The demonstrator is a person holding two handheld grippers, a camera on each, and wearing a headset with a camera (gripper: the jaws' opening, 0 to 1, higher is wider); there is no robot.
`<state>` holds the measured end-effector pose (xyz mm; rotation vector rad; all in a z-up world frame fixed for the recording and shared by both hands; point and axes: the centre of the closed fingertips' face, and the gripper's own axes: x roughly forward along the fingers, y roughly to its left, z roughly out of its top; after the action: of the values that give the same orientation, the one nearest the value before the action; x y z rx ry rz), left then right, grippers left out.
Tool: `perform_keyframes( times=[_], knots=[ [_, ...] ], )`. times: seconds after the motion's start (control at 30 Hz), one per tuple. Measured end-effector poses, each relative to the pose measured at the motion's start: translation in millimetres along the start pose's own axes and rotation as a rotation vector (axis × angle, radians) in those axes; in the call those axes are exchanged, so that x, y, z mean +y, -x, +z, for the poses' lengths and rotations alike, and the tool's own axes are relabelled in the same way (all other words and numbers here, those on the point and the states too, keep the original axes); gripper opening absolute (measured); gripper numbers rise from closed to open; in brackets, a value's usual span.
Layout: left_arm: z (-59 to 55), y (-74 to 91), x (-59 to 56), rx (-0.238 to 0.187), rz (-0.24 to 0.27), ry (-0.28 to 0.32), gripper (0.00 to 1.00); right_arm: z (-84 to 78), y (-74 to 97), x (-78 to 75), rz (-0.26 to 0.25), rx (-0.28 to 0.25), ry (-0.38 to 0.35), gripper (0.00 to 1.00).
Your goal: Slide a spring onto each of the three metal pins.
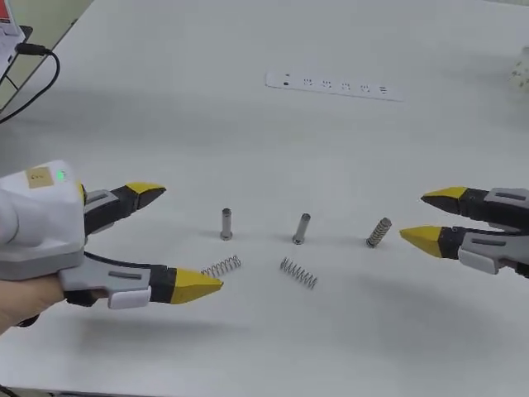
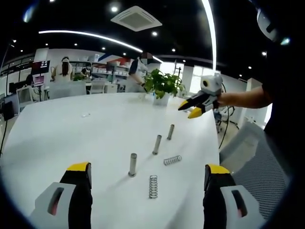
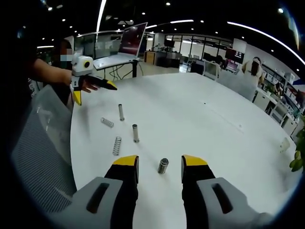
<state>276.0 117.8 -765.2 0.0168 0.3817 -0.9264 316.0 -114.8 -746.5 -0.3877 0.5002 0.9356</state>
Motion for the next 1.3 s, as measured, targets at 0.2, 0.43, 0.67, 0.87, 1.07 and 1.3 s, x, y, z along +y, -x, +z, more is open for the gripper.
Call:
perform_keyframes(
  times=[0.2,0.43,0.67,0.87,1.07,1.3],
  knots=[
    [0.4,1.2,-1.6,-0.001,-0.007,-0.011,0.98,0.6,2.9,7.6,0.015,0.003,0.006,0.34],
    [-0.1,4.4,-0.9,0.001,0.001,-0.013,0.98,7.4,3.0,21.0,0.041,-0.005,0.021,0.34],
    [2.7,6.2,0.0,-0.008,0.007,-0.012,0.97,13.2,1.1,31.0,0.059,-0.019,0.020,0.34],
    [2.8,5.3,-1.2,-0.008,0.003,-0.009,0.96,16.9,-4.2,43.0,0.089,-0.023,0.031,0.33],
    [3.3,5.1,-1.8,-0.011,0.000,-0.014,0.96,20.6,-12.0,54.4,0.119,-0.025,0.038,0.33],
    [3.7,5.2,-1.4,-0.015,0.005,-0.015,0.98,26.8,-25.5,68.4,0.163,-0.035,0.048,0.33]
  ],
)
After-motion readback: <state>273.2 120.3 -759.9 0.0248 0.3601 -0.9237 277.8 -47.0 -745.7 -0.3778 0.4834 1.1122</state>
